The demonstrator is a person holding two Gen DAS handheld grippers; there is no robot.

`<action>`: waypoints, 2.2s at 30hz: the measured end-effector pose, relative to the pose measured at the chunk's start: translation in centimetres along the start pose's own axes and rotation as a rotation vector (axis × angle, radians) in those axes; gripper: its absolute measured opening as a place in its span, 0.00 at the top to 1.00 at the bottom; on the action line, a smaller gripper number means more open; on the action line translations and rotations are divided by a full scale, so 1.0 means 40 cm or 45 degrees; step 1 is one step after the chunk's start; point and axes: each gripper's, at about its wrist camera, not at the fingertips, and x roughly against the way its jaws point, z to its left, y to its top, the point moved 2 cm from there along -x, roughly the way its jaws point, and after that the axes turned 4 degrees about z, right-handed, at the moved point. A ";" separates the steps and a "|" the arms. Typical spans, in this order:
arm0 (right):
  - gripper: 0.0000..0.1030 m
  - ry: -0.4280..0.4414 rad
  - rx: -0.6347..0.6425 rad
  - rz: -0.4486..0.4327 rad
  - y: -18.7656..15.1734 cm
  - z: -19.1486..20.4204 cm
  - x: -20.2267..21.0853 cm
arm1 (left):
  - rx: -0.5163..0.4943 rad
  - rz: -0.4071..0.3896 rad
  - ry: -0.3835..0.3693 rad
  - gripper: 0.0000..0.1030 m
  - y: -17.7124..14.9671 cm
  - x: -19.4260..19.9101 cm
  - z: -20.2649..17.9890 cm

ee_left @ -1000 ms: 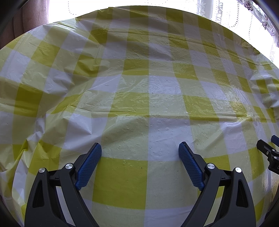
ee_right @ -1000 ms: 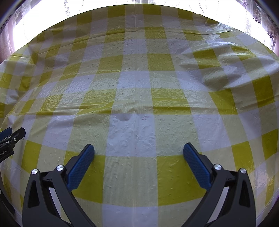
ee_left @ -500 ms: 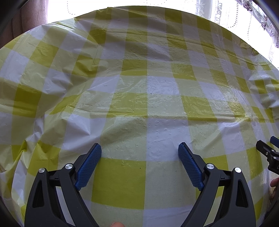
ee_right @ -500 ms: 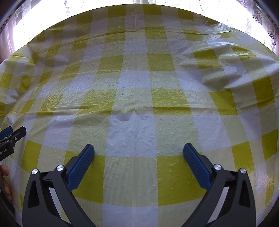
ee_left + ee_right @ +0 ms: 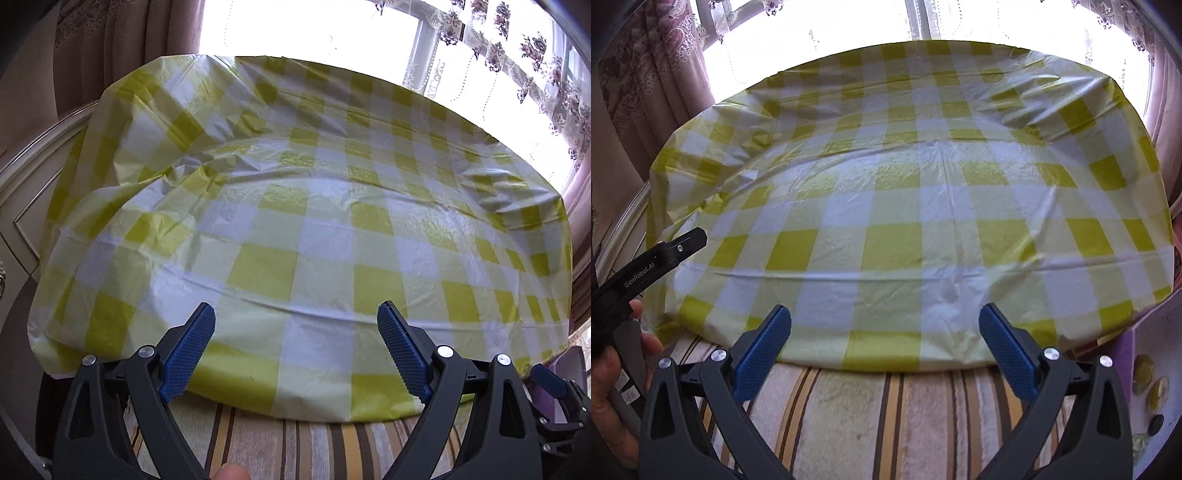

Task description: Organize fruits

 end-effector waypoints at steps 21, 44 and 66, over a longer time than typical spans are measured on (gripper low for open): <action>0.01 -0.086 0.081 -0.079 -0.166 0.046 0.003 | -0.163 0.013 -0.005 0.16 -0.271 0.095 0.015; 0.01 -0.080 0.092 -0.092 -0.166 0.056 -0.002 | -0.173 0.000 -0.035 0.15 -0.265 0.075 0.012; 0.01 -0.077 0.090 -0.092 -0.167 0.049 0.001 | -0.171 -0.014 -0.025 0.15 -0.268 0.078 0.006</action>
